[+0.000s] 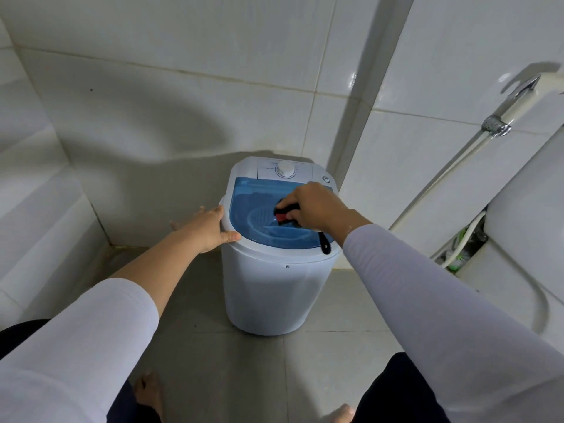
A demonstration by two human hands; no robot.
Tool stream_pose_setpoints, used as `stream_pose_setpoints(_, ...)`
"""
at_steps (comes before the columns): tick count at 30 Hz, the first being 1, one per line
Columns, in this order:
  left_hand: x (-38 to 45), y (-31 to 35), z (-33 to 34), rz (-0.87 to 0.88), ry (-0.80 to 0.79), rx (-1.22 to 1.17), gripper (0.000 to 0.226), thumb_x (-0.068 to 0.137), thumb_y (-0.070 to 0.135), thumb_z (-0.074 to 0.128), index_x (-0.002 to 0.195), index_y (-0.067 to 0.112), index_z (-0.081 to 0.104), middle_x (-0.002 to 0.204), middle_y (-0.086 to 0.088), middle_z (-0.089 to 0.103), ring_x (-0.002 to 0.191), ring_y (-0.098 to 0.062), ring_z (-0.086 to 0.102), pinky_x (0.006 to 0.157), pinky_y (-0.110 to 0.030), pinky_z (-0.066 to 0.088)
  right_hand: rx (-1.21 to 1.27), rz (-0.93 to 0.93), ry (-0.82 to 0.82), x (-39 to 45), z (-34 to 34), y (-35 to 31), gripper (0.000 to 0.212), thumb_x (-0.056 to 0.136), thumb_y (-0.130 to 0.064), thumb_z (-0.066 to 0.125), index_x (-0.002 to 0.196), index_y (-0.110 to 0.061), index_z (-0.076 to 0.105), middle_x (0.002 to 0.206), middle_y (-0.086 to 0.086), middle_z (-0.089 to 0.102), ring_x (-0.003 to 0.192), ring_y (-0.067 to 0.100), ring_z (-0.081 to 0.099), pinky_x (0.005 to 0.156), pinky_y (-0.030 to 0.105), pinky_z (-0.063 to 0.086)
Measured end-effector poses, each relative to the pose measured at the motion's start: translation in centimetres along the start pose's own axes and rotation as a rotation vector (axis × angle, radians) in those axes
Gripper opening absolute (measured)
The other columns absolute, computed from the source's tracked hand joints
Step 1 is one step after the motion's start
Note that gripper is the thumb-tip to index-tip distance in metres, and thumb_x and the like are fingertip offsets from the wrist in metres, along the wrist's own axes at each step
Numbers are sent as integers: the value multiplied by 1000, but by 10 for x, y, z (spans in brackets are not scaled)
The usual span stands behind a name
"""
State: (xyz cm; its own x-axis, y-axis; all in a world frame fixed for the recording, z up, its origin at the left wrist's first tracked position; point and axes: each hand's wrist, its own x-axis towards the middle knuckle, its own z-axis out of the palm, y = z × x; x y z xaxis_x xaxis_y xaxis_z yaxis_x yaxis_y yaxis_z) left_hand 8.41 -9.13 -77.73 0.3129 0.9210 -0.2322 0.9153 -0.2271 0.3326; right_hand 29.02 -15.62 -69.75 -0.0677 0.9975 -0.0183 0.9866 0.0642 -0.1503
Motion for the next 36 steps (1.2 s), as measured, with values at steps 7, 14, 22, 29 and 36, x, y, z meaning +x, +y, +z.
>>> stream_pose_setpoints(7, 6, -6, 6, 21, -2, -46, 92, 84, 58, 56, 152, 16, 10, 160, -10, 14, 150, -25, 1, 115, -59, 17, -114, -176, -81, 23, 34, -49, 33, 92, -25, 54, 123, -30, 61, 127, 2, 61, 116, 24, 51, 96, 36, 45)
stream_pose_setpoints(14, 11, -11, 9, 35, 3, -63, 89, 82, 60, 57, 150, 17, 17, 159, -8, 22, 149, -28, 4, 113, -62, 20, -117, -197, -142, 17, 32, -39, 32, 90, -22, 58, 120, -27, 64, 119, 4, 57, 112, 24, 51, 93, 35, 44)
stream_pose_setpoints(22, 10, -10, 8, 24, 10, -38, 87, 85, 58, 54, 151, 18, 13, 160, -7, 17, 149, -27, 2, 114, -62, 18, -114, -193, -157, -3, 27, -19, 31, 87, -19, 62, 118, -24, 66, 119, 3, 57, 110, 23, 52, 92, 31, 43)
stream_pose_setpoints(29, 4, -5, 5, -12, 7, 28, 84, 88, 58, 49, 152, 20, 10, 161, -6, 16, 150, -27, 2, 113, -66, 15, -102, -141, -135, -21, 22, 6, 28, 86, -18, 64, 113, -21, 69, 115, 3, 59, 107, 23, 53, 93, 33, 47)
stream_pose_setpoints(36, -4, 1, 1, -39, 5, 70, 83, 89, 59, 45, 153, 23, 6, 161, -7, 13, 150, -26, 1, 113, -66, 14, -88, -58, -82, -35, 20, 36, 25, 83, -13, 65, 106, -21, 72, 111, 2, 59, 102, 23, 56, 84, 33, 50)
